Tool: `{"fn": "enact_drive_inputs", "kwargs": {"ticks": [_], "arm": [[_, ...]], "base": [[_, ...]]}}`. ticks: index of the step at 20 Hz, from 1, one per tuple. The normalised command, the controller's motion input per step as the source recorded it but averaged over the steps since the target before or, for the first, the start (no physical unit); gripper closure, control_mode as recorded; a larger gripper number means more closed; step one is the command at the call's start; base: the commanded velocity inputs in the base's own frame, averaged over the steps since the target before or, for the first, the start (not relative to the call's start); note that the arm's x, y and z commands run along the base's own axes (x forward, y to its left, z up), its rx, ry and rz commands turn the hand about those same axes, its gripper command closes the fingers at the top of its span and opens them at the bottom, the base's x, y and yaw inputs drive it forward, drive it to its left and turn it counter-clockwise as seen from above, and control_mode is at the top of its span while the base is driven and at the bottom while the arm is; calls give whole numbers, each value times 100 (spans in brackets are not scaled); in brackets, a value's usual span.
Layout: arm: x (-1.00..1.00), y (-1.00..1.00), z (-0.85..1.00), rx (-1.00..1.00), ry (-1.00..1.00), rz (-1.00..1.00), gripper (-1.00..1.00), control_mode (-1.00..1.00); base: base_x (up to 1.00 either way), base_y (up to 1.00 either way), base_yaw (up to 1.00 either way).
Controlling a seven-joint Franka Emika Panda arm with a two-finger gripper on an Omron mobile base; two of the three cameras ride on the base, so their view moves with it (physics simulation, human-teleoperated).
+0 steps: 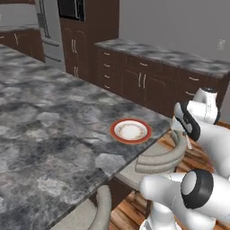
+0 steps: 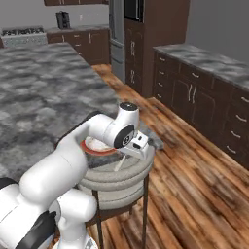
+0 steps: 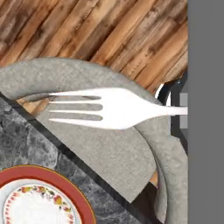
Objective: Take the fork and place it on the left side of the plate. Then take the spoon and place it on the right side of the plate. Make sure they're directly next to the plate.
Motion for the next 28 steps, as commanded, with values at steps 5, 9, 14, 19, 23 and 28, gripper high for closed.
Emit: {"fn": "enact_drive_inputs", "kwargs": {"ticks": [5,9,14,19,23,28], "arm": [[0,0,0,0,0,0,100,100],[0,0,0,0,0,0,100,100],[0,0,0,0,0,0,100,100],[0,0,0,0,0,0,100,-100],[0,0,0,0,0,0,100,-100],[15,35,-13,-15,4,10,100,-100]], "base": [[3,0,79],[7,0,25],[0,0,0],[0,0,0],[0,0,0],[0,0,0]]}}
